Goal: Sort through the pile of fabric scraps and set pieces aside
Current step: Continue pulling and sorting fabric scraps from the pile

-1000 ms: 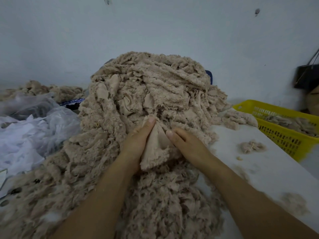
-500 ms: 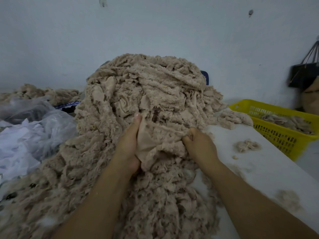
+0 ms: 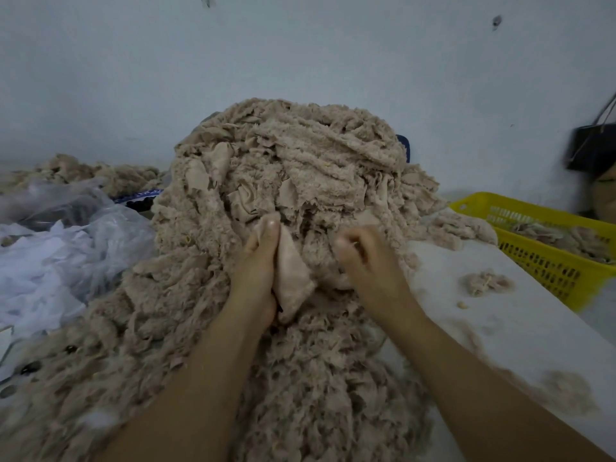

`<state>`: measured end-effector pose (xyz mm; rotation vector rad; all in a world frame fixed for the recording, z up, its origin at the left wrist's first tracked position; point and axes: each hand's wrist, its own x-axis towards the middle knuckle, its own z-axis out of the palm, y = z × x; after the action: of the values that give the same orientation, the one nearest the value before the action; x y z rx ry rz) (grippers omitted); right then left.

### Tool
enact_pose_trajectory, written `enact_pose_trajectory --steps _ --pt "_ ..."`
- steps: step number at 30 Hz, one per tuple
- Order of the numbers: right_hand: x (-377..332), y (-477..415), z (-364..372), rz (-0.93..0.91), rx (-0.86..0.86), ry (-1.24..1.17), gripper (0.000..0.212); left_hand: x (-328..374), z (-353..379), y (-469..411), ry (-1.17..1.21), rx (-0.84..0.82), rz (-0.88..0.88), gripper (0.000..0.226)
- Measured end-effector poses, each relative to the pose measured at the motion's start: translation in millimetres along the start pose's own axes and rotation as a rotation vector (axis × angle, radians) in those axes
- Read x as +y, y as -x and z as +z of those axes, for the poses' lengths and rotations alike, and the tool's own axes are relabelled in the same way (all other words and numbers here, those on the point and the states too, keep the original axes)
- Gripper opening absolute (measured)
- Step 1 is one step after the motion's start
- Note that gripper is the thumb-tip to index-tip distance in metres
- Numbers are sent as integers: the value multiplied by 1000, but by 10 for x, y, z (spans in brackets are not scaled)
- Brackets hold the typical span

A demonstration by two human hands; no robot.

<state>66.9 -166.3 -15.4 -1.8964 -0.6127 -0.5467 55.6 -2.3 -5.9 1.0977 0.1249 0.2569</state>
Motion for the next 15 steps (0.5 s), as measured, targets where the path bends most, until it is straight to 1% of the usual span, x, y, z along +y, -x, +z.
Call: enact_pose_trajectory --steps 2,3,4,5,7,9,11,12,14,15 --pt "-47 38 92 31 -270 18 31 -36 52 35 -87 -49 48 20" --pt "-17 52 142 39 -365 36 25 -47 64 50 -138 -71 67 17" --pt "15 57 174 31 -391 40 20 -58 63 55 -195 -102 87 15" --pt "64 54 187 28 -364 35 24 -61 49 60 -241 -157 98 16" --pt "108 17 137 117 -203 -28 24 -89 10 56 -386 -307 84 29" --pt "170 -45 35 212 53 -124 21 -117 -9 53 -649 -369 74 34" --pt "237 -95 -78 306 258 -156 21 -151 -19 27 -859 -345 54 30" --pt "278 -104 -124 357 318 -152 19 -159 -27 5 -921 -332 42 27" --pt "350 -116 -186 443 417 -130 20 -142 -60 -30 -975 -301 49 18" --pt "386 -124 -216 474 471 -125 22 -124 -94 -50 -962 -266 52 12"
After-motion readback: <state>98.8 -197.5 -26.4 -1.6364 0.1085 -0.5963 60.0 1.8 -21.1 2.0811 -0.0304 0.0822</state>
